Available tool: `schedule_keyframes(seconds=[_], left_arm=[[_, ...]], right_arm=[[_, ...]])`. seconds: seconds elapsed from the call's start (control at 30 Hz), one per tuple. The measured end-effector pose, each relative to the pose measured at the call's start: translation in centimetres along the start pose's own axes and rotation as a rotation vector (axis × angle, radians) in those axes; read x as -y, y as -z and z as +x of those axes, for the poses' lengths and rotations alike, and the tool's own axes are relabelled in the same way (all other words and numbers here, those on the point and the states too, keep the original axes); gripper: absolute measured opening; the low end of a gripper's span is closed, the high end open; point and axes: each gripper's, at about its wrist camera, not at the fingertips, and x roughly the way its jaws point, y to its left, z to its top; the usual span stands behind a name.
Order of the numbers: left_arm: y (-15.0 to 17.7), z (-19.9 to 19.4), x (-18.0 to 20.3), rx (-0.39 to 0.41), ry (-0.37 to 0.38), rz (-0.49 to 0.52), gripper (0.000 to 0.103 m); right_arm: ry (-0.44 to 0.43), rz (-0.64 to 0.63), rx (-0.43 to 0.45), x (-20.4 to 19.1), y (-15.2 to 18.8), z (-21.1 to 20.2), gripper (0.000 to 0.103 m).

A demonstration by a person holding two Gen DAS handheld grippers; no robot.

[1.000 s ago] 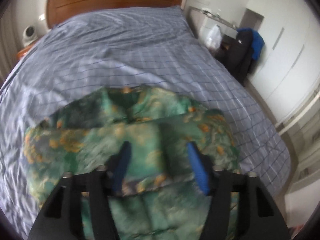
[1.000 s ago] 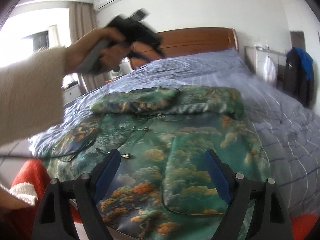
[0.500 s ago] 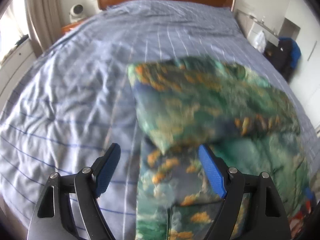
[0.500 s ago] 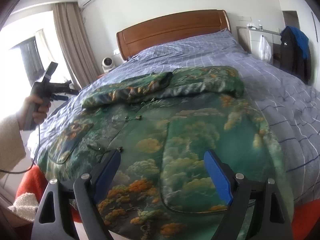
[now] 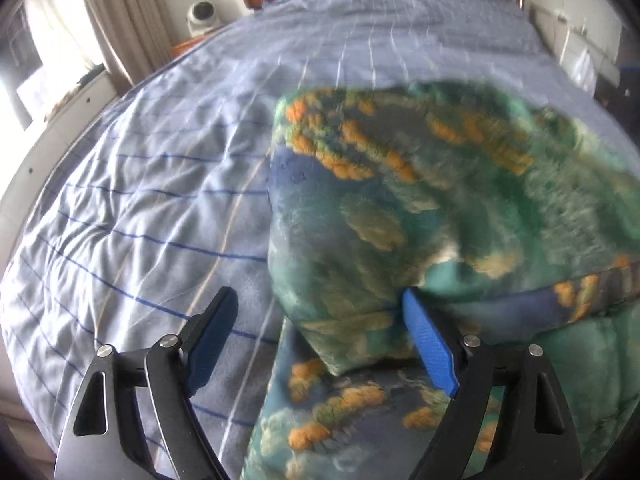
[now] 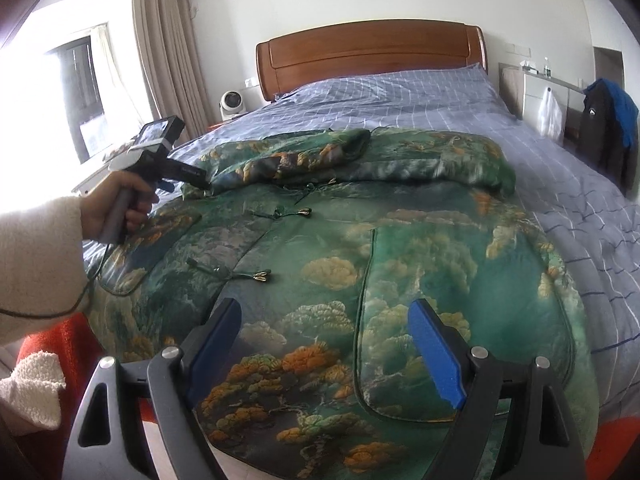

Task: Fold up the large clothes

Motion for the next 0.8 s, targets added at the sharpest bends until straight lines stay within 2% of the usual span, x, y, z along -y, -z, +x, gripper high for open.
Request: schedule_keyframes(seconds=[0.1,0.2,0.4,0.5,0.6,0.73,0.8], left_arm=[[1.1,-2.5,-0.7,0.017,0.059,-0.008,0.086],[2.8,-5.0,-2.0,0.052,0.072,-0.011,0.089],[9.8,-8.6,-4.0,0.065,0.095,-0.05,0.09],[13.3,-10.2,-3.6,0.077,0.12,-0.088,0.09],[15.3,-11.0,-2.8,0.099,0.124,-0.085,0.09],[16.6,-12.3,-1.1,0.135,0.153,-0.062,0.091],[16.7,-12.5,-0.3,0.159,0.144,-0.043,0.094]], right_arm=[[0.01,0.002,0.008,0.4,0.0,-0.3,0.085],[0.01,0.02,-0.003,0.8,-0.2,0.2,0.085],[0.018,0.009,0.008,0.4,-0.5,0.2,0.085],[0.043,-0.016,0.026,0.2,-0.7,-0.3,0.085],[0.081,-0.022,0.045,0.7,-1.1,-0.6,0.085],[0.138,-0.012,0.065,2.2,-2.0,-1.0,0.085],[0.166,0.004,0.072,3.0,-2.3,-1.2,0.085]])
